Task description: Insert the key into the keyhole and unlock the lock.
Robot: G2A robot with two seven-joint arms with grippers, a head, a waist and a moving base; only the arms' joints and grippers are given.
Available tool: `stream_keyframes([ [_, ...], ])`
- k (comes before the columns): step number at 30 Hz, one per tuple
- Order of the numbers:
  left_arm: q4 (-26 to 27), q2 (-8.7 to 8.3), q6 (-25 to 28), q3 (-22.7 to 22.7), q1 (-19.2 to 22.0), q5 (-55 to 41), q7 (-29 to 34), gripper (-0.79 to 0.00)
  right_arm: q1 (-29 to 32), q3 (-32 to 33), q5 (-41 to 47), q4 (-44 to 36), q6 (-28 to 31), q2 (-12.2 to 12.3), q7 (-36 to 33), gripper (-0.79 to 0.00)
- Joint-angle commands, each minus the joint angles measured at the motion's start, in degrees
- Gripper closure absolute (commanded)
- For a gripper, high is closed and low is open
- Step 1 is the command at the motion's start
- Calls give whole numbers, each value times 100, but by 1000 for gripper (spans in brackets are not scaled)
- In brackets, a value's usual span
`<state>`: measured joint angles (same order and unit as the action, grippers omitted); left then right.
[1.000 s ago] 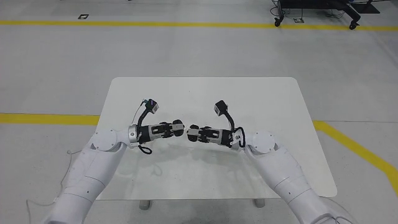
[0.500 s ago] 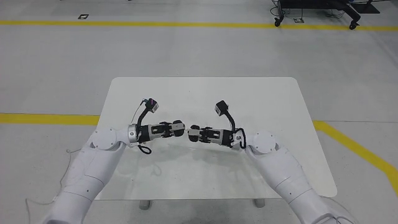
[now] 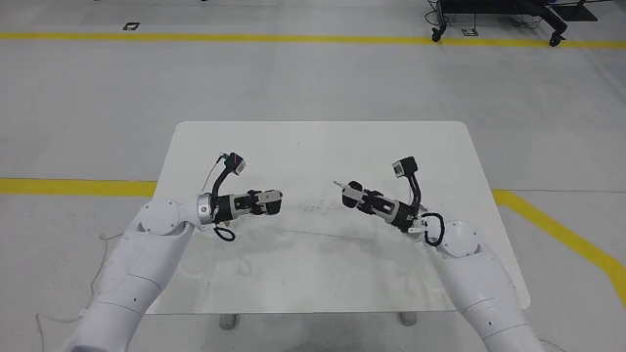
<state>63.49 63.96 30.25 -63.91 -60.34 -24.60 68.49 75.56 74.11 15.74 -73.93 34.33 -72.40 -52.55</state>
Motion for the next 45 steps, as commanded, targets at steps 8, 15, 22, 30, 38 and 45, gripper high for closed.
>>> stream_keyframes([
  [8, 1516, -77, -99, 7, -467, 1688, -995, -785, -7, -9, -4, 5, -4, -2, -1, 0],
  [15, 3374, -531, -767, -1908, -1890, 3255, -1240, -785, -7, -9, -4, 5, -4, -2, -1, 0],
  [22, 4647, -696, -1927, -2728, -3223, 5461, -1441, -785, -7, -9, -4, 5, -4, -2, -1, 0],
  [30, 4120, -604, -3177, -1910, -3048, 7079, -2268, -785, -7, -9, -4, 5, -4, -2, -1, 0],
  [38, 3486, -513, -3226, -1380, -2482, 7120, -2361, -379, -7, -9, -4, 5, -4, -2, -1, 0],
  [45, 3356, -484, -3397, -1187, -2307, 7351, -2197, -185, -7, -9, -4, 5, -4, -2, -1, 0],
])
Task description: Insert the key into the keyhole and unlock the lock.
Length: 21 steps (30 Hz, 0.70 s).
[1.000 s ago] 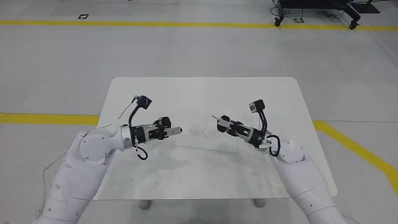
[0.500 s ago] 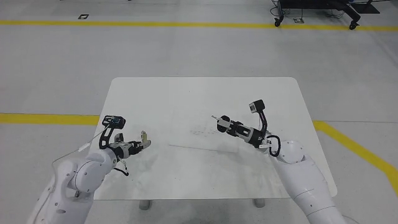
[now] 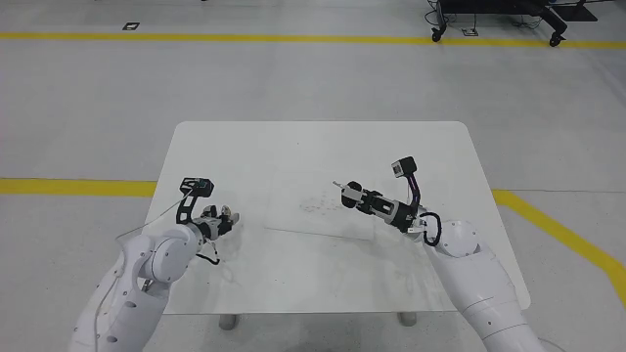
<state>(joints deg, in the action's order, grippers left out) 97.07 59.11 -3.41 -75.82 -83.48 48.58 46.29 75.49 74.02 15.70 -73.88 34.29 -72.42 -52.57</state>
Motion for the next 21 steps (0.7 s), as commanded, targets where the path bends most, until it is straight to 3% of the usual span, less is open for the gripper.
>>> stream_keyframes([
  [1, 4, 0, -82, -2, 6, 96, 27, -172, 0, 0, 0, 0, 0, 0, 0, 0],
  [13, 50, 23, -202, 52, -25, 353, -35, -108, 0, 0, 0, 0, 0, 0, 0, 0],
  [21, -29, 41, -150, 63, 28, 375, -80, -22, 0, 0, 0, 0, 0, 0, 0, 0],
])
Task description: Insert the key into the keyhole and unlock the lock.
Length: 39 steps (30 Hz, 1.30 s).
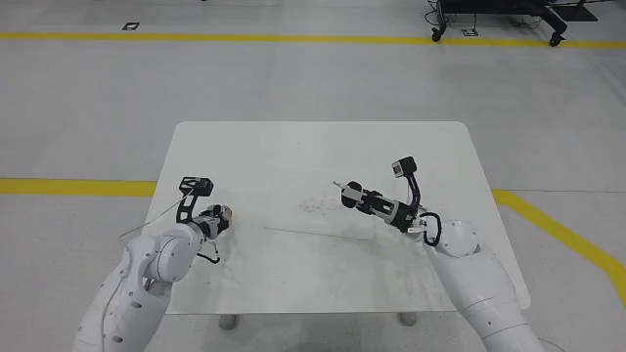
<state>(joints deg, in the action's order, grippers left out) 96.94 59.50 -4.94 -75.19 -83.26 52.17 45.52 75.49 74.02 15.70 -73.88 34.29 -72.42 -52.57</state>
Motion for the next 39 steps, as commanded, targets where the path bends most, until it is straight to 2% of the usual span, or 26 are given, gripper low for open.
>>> stream_keyframes([
  [1, -30, 3, -2, -4, 12, 30, -9, -25, 0, 0, 0, 0, 0, 0, 0, 0],
  [8, 14, 12, -21, -37, 10, 62, -18, -89, 0, 0, 0, 0, 0, 0, 0, 0],
  [15, -10, 27, -10, -8, 69, 121, 31, 0, 0, 0, 0, 0, 0, 0, 0, 0],
  [34, -35, 73, -183, 106, 170, 552, 120, 0, 0, 0, 0, 0, 0, 0, 0, 0],
  [39, -10, 80, 67, 31, 128, 305, 5, 0, 0, 0, 0, 0, 0, 0, 0, 0],
])
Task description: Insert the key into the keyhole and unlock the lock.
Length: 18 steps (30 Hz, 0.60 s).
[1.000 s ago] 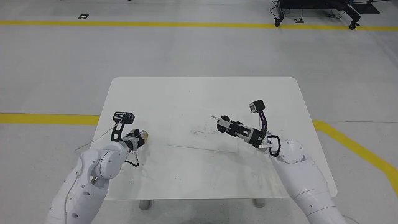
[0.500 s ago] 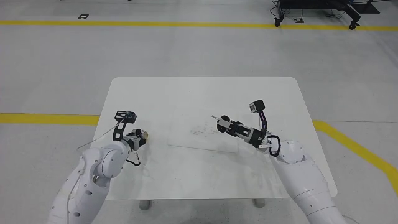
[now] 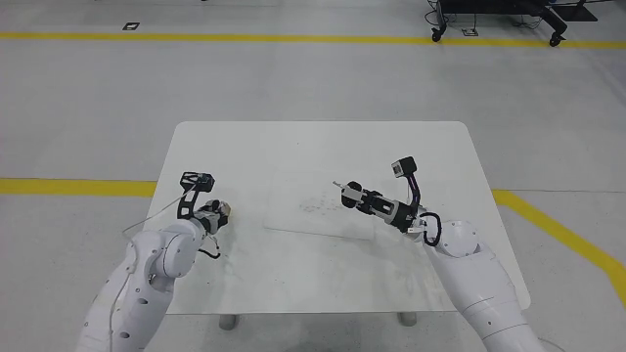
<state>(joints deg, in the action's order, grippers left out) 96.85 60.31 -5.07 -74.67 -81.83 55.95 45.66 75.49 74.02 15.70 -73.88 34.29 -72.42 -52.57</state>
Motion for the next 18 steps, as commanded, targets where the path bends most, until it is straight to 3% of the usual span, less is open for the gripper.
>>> stream_keyframes([
  [1, 4, -1, 128, -38, -22, -120, -3, 0, 0, 0, 0, 0, 0, 0, 0, 0],
  [18, 100, 26, 265, 139, -10, 161, 215, 0, 0, 0, 0, 0, 0, 0, 0, 0],
])
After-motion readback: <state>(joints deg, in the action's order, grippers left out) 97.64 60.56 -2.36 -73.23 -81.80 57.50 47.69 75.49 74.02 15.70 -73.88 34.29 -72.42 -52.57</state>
